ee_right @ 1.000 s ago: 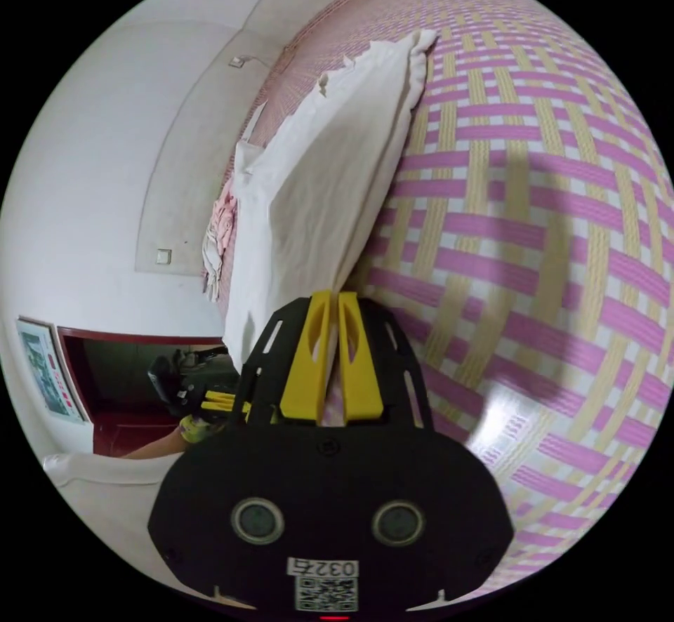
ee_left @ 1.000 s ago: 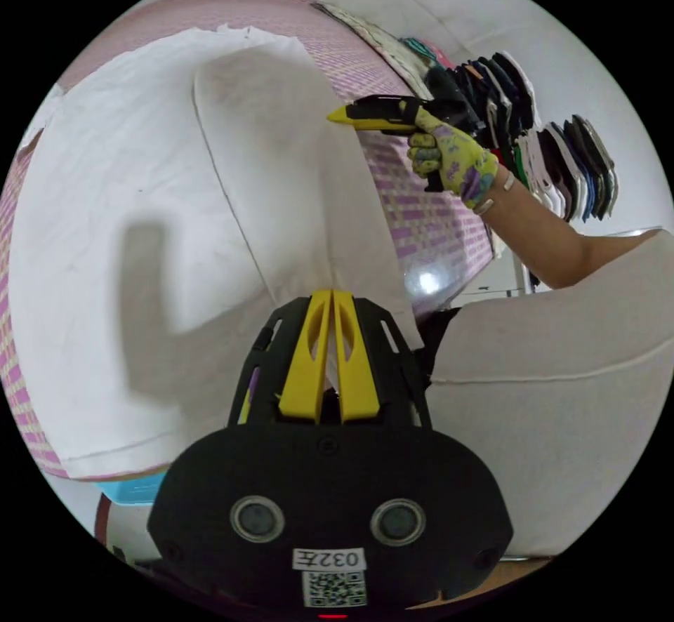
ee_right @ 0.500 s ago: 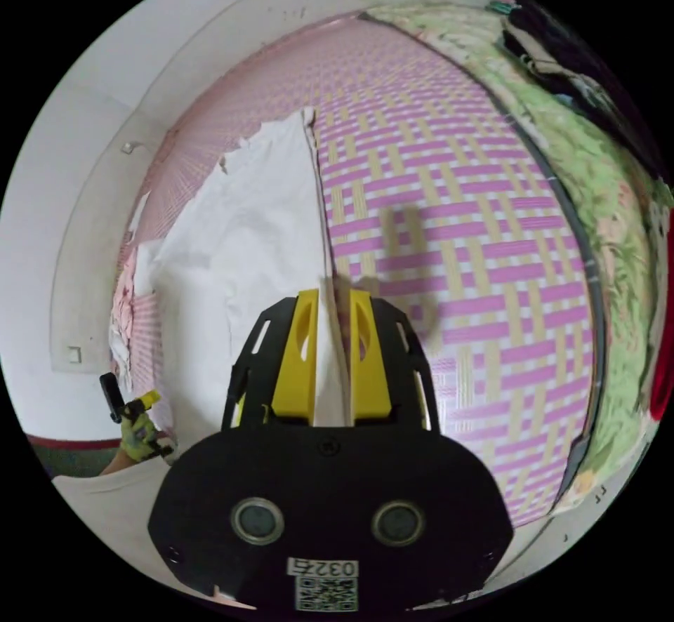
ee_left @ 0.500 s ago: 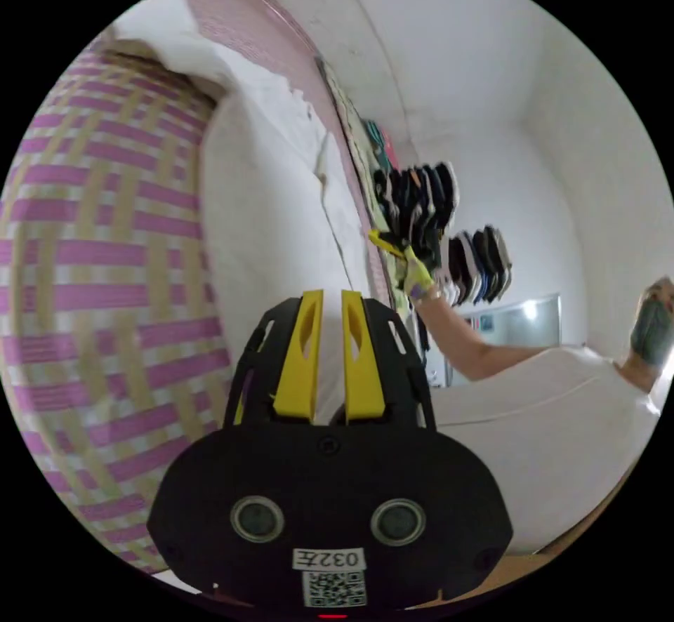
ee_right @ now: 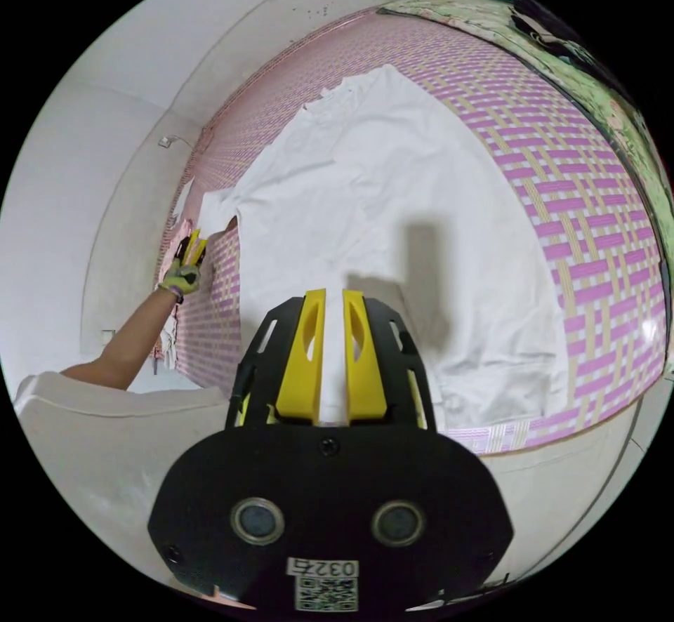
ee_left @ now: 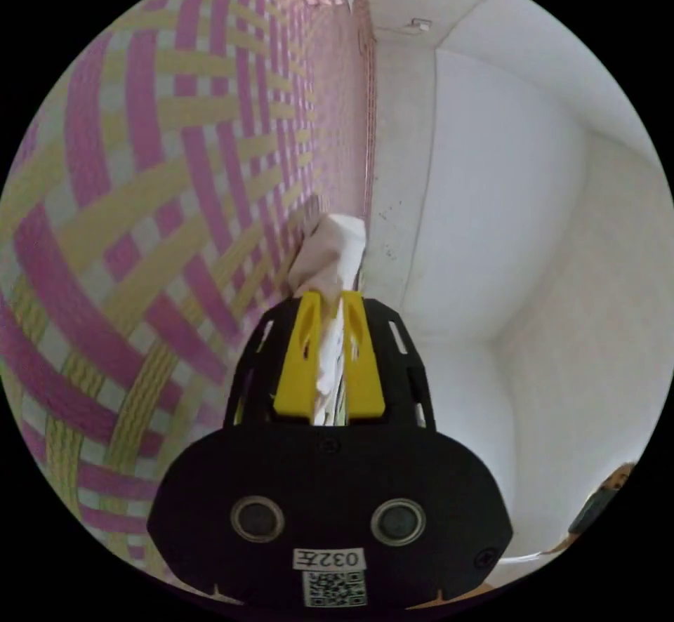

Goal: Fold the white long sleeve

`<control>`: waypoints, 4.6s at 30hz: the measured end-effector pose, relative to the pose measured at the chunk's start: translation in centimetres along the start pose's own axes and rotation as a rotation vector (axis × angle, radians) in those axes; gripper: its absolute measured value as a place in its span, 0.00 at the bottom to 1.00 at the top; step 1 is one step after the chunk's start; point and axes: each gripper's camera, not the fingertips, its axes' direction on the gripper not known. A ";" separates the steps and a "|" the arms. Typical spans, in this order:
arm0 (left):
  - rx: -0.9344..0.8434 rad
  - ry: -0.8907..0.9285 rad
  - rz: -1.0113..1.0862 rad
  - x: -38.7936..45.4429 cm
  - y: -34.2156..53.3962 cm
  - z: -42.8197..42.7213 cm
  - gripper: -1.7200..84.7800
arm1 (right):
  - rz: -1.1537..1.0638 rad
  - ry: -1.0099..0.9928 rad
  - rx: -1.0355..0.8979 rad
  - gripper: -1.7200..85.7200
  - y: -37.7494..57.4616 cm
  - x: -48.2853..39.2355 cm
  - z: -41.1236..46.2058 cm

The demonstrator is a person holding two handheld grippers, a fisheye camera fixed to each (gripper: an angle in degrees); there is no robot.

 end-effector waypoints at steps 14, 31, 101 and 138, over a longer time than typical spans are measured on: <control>-1.025 -0.148 1.169 22.3 31.6 28.1 0.07 | 0.047 0.046 -0.064 0.06 0.9 -3.2 -3.2; -0.731 -0.380 0.512 10.9 22.3 28.2 0.07 | 0.093 -0.041 -0.071 0.06 -1.3 -1.7 -5.9; 0.087 -0.020 -0.177 6.6 5.1 -24.0 0.17 | -0.142 -0.025 -0.297 0.06 -5.3 -15.3 -3.2; -0.227 -0.168 0.732 23.6 10.3 -4.5 0.00 | -0.021 -0.311 -0.039 0.08 2.7 1.5 -2.2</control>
